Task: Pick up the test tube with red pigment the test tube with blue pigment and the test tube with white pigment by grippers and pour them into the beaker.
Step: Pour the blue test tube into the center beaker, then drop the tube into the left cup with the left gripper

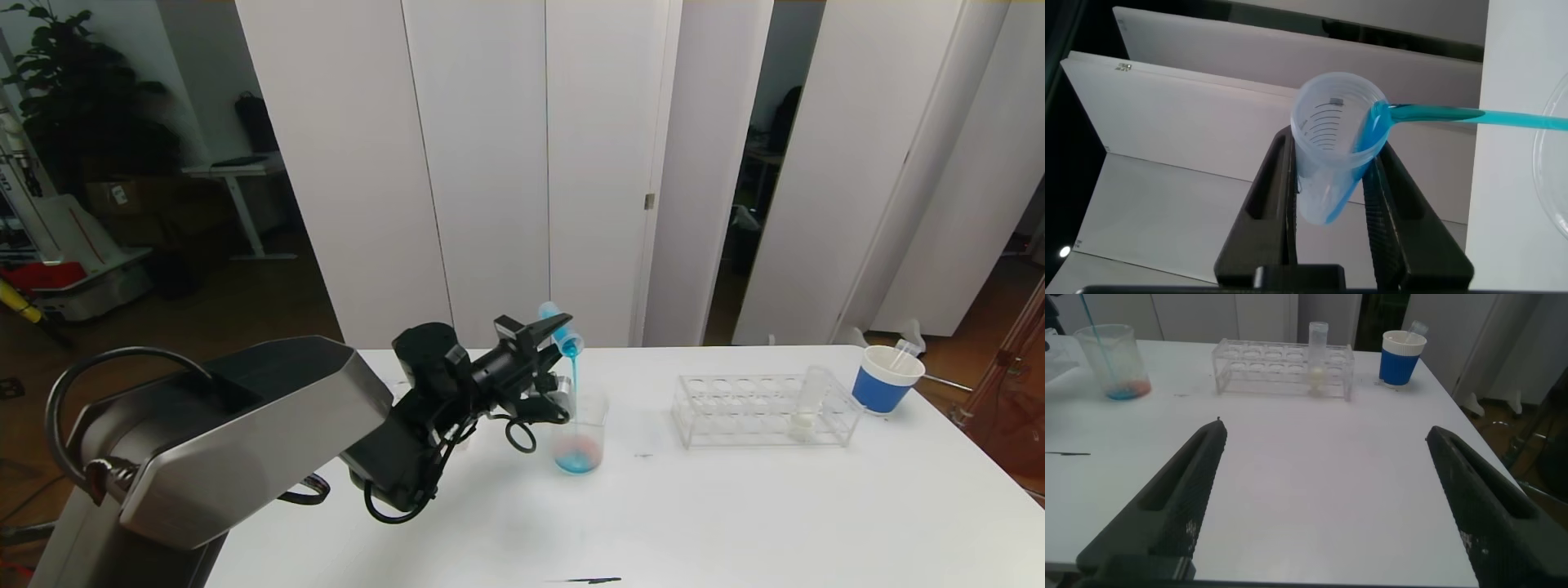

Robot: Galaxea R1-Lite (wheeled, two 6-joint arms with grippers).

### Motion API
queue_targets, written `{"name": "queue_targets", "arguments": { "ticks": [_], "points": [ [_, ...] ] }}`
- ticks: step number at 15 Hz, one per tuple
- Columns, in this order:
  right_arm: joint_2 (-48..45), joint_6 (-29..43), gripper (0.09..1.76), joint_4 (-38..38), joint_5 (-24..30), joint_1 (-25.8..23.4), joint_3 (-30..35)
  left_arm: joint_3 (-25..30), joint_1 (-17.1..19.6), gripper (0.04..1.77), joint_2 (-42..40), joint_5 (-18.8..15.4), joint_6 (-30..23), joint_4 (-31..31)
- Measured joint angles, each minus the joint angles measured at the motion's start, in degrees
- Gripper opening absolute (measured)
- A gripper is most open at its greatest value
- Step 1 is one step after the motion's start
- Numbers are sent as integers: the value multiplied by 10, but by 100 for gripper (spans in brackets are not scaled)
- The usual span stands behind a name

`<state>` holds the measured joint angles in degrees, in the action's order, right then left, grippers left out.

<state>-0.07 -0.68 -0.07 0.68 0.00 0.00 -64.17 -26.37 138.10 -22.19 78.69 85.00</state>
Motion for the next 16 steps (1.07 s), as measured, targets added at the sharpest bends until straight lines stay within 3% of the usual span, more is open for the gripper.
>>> {"name": "queue_targets", "arguments": {
  "ticks": [16],
  "points": [
    [0,0,175,0,0,0,0,-5,1,56,2,0,40,9]
  ]
}}
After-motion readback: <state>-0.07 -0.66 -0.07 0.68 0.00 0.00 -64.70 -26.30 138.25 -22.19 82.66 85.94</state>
